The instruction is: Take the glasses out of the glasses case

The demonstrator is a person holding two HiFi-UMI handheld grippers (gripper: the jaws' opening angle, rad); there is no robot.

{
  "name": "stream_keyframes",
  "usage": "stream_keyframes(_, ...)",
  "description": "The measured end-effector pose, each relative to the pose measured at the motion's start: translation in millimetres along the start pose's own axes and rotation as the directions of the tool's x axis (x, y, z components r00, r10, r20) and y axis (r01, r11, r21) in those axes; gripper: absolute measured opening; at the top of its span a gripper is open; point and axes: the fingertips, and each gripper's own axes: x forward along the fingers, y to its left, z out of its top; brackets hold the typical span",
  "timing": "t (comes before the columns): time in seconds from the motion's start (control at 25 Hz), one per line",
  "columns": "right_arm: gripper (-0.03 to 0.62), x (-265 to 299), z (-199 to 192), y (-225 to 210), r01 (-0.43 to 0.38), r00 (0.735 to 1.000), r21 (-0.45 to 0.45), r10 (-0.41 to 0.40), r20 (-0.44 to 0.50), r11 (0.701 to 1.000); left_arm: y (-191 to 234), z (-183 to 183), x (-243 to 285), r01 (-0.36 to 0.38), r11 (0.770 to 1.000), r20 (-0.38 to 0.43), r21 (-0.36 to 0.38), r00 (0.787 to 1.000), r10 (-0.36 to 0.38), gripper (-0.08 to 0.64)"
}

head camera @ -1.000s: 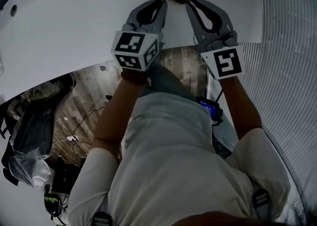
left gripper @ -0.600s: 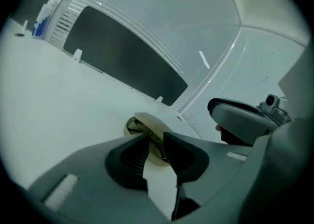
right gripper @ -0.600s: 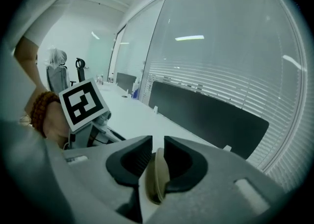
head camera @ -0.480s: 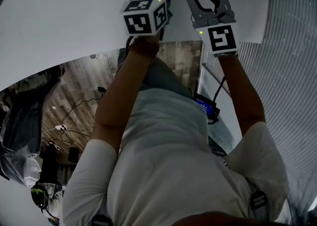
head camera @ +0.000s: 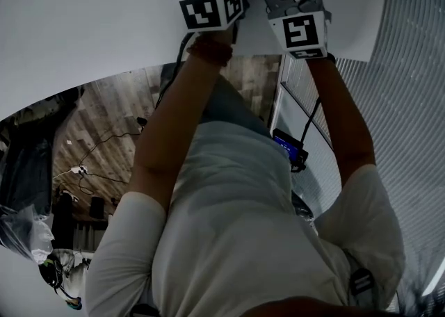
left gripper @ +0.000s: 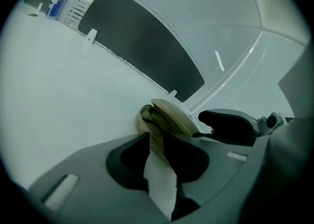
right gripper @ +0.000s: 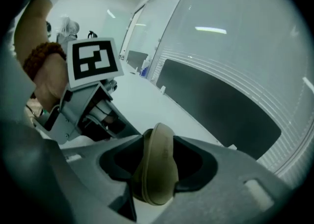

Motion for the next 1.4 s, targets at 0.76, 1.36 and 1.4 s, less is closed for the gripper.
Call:
stream_keyframes(0.76,0.158,5.5,6.3,-5.6,0.076,0.997,-0.306,-0.081,-0.004,0.949,3.7,1.1,8.4,-0.044,0.997,-0.061,0.056,0.997,0.047,0.091)
stream_keyframes(1.36,0.133,-0.9,0.2,-52.0,0.155,0.987,-0.321,-0.163,0.002,0.934,4.8,-4.1,14.7,-0.042,0.997,-0.089,0.065,0.995,0.048,0.098)
stream_keyframes(1.4,0.13,-0.3,-0.6,-54.6,0.157,0.986,-0.325,-0.166,0.001,0.932,5.1,-4.3,14.8,-0.042,0.997,-0.089,0.064,0.995,0.048,0.098)
